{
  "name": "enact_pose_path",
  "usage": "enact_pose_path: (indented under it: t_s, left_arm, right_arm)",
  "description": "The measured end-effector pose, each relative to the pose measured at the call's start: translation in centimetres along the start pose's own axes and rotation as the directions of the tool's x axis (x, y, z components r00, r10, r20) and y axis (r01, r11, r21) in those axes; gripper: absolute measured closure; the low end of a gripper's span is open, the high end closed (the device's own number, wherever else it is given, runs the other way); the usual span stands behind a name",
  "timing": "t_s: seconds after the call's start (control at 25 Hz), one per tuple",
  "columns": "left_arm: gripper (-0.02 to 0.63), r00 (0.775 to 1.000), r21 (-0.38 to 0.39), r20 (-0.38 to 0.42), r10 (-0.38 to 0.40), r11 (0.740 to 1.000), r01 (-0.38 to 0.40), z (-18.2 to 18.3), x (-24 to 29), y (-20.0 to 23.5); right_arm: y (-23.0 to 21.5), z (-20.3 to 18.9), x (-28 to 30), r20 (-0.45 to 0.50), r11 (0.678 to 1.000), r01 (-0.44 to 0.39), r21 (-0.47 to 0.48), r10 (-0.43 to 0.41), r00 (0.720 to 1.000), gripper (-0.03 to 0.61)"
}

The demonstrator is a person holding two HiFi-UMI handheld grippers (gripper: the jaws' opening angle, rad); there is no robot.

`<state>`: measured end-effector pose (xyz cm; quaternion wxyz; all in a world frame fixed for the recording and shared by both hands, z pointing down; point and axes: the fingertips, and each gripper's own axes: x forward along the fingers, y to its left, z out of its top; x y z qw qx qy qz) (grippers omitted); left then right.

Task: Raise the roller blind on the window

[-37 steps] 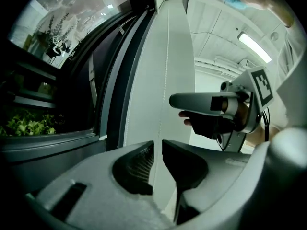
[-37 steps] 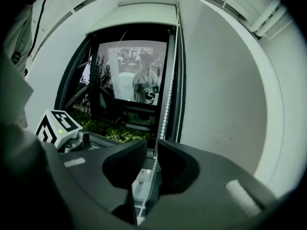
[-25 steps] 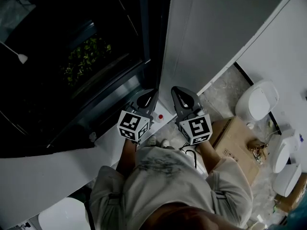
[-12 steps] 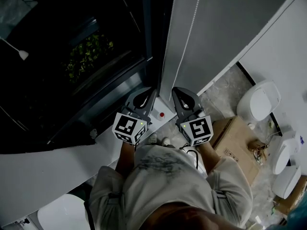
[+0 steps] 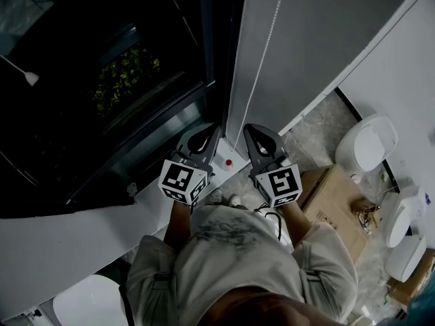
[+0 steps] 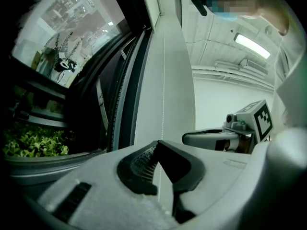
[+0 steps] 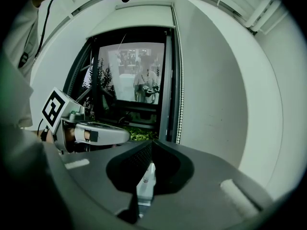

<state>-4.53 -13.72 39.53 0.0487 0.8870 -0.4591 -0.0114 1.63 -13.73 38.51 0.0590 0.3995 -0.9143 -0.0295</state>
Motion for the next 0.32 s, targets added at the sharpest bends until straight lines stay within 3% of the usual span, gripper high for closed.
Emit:
enact_pose_path:
  t_s: [0.32]
  left_arm:
    - [0.606, 1.000, -0.003, -0.006, 0.001, 1.000, -0.001, -0.22, 0.53, -0.03]
  right_arm:
    - [-0.58, -0.23, -0.23, -0.006, 1.000, 0.005, 0.001, -0.005, 1.000, 0.571]
